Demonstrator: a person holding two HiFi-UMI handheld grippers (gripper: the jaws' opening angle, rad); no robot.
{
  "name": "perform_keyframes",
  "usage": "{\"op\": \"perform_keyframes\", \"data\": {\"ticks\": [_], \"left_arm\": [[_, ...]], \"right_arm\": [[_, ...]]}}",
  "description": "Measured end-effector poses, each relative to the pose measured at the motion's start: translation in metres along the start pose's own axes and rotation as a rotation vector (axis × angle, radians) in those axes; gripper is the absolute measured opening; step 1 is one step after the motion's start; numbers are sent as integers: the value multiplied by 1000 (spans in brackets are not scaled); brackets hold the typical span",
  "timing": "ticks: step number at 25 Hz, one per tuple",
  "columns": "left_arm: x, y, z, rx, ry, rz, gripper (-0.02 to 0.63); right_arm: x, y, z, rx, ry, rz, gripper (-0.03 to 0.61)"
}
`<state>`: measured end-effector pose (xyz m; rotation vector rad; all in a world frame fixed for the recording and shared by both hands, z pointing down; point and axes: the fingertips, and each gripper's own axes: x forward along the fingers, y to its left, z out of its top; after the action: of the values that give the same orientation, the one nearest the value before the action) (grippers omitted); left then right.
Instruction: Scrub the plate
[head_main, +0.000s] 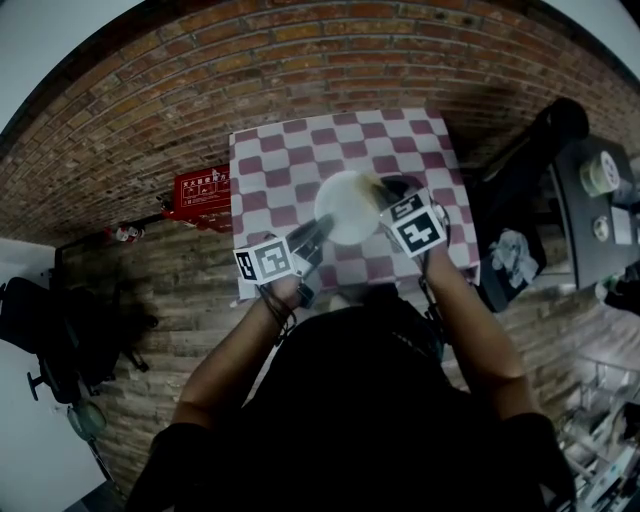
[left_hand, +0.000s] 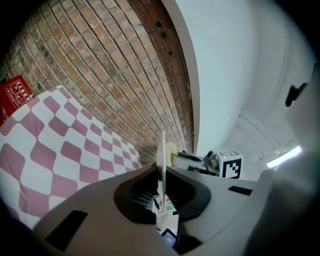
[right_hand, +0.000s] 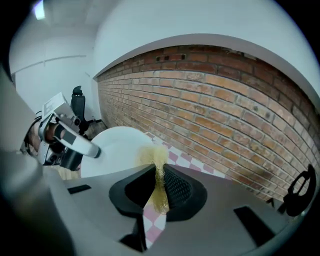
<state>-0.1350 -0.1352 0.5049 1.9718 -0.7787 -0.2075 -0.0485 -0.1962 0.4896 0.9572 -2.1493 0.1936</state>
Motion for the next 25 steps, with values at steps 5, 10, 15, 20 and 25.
{"op": "perform_keyframes", "data": {"ticks": [5, 10, 15, 20, 25], "left_arm": [[10, -10, -13, -40, 19, -25, 35], [7, -8, 6, -59, -20, -13, 38], [-5, 0, 36, -52, -98, 13, 37], [-11, 5, 42, -3, -85, 48, 35], [-6, -1, 18, 10, -20, 38, 35]], "right_arm": [[-2, 23, 28, -92, -48, -1, 48], [-5, 67, 31, -152, -68, 73, 47], [-8, 91, 7, -142, -34, 143, 48], [-8, 74, -24, -104, 20, 129, 48], [-10, 22, -27, -59, 37, 28, 48]]}}
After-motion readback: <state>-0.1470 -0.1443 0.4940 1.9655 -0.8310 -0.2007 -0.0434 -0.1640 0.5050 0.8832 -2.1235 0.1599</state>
